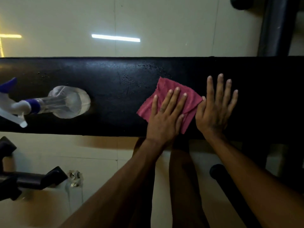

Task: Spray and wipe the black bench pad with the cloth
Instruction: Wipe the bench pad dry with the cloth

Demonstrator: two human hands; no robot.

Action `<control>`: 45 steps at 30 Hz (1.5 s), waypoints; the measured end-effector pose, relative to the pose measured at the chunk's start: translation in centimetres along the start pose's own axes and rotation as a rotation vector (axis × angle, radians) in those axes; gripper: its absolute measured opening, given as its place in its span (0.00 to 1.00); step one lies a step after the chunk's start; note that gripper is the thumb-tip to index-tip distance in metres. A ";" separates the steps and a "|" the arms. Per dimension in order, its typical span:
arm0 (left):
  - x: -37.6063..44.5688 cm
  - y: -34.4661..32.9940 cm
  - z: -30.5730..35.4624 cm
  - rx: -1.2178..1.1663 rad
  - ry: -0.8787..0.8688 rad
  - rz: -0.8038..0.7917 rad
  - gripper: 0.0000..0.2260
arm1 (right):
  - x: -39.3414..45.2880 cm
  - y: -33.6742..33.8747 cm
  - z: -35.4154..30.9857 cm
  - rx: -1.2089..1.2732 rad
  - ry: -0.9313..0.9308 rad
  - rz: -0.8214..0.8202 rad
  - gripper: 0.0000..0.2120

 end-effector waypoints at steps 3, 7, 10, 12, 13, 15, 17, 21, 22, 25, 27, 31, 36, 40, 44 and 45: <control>1.6 1.0 -3.6 0.009 0.093 0.065 0.27 | 0.1 0.1 0.2 0.026 0.000 0.016 0.28; 3.3 1.8 -6.2 -0.055 0.446 0.077 0.27 | 0.0 0.1 0.2 0.015 0.011 0.019 0.28; 2.1 1.5 -4.5 -0.058 0.343 0.052 0.27 | 0.0 0.0 0.2 0.028 0.001 -0.005 0.28; -0.5 0.6 -3.0 -0.016 0.176 0.005 0.27 | 0.0 0.0 0.1 0.033 -0.002 -0.010 0.29; -2.1 0.0 -2.6 0.001 0.120 -0.026 0.28 | 0.0 0.0 0.1 0.035 -0.003 -0.007 0.29; -5.2 -0.9 -2.3 0.019 0.082 -0.074 0.28 | 0.0 0.1 0.1 0.036 -0.002 -0.001 0.29; -6.2 -1.1 -3.0 0.038 0.067 -0.081 0.28 | 0.0 0.1 0.1 0.039 0.002 0.003 0.29; -3.2 -0.2 -7.6 0.043 0.223 -0.034 0.29 | 0.0 0.1 0.0 0.043 0.009 0.002 0.29; -2.2 0.2 -9.1 0.030 0.284 -0.020 0.29 | 0.0 0.1 0.0 0.042 0.004 -0.003 0.29; 0.3 1.3 -12.3 -0.025 0.386 0.013 0.29 | -0.1 0.2 0.0 0.037 0.005 -0.003 0.29; 0.5 1.5 -12.4 -0.054 0.433 0.030 0.29 | 0.0 0.2 0.0 0.041 0.004 -0.013 0.29; -3.4 0.2 -7.8 -0.047 0.390 -0.018 0.29 | 0.0 0.2 -0.1 0.064 -0.002 -0.044 0.29; -7.2 -1.2 -7.2 0.003 0.308 -0.064 0.28 | 0.3 0.3 0.1 0.105 -0.008 -0.082 0.29; -5.4 -0.2 -11.3 0.013 0.330 -0.044 0.27 | 0.2 0.3 0.0 0.108 -0.010 -0.078 0.29; -3.3 1.4 -18.1 -0.059 0.520 -0.009 0.28 | 0.2 0.2 0.1 0.093 -0.011 -0.067 0.29; -3.1 1.5 -18.4 -0.072 0.541 0.001 0.28 | 0.2 0.2 0.0 0.089 -0.008 -0.067 0.29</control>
Point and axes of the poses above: each hand's wrist, its own x-axis towards the middle knuckle, its own y-axis out of the back of the hand, z = x × y, the point moved 10 cm from there along x, towards the middle knuckle, and after that the axes turned 8 degrees about x, right-handed, at the moved point
